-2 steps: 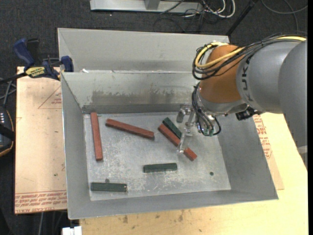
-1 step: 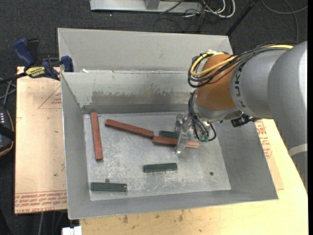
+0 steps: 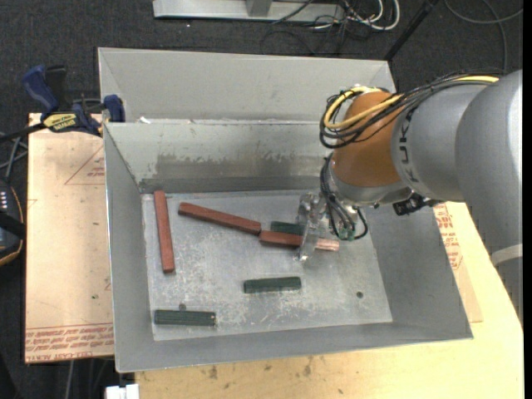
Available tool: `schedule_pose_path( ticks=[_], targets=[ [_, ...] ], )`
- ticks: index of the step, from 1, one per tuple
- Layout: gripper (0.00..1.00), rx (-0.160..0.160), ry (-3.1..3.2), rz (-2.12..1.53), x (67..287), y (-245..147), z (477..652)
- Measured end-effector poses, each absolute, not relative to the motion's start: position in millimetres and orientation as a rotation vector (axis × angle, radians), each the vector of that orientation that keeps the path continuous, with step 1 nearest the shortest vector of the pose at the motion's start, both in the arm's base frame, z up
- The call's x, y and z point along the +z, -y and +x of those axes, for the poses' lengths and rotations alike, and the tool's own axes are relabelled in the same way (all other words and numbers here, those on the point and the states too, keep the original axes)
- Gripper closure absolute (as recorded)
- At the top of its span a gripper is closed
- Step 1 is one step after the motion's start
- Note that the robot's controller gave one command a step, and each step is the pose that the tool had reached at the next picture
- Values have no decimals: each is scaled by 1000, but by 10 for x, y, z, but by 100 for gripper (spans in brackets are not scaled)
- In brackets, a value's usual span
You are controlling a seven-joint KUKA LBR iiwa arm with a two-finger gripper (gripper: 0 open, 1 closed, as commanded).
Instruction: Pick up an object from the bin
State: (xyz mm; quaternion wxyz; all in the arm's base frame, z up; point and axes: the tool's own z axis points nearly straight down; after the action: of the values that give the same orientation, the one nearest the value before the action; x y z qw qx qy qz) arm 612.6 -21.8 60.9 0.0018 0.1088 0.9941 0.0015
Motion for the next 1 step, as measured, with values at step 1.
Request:
schedule_pose_path(
  ticks=[1],
  targets=[
    [100, 4, -3121, 341, 648, 216, 6121]
  ],
)
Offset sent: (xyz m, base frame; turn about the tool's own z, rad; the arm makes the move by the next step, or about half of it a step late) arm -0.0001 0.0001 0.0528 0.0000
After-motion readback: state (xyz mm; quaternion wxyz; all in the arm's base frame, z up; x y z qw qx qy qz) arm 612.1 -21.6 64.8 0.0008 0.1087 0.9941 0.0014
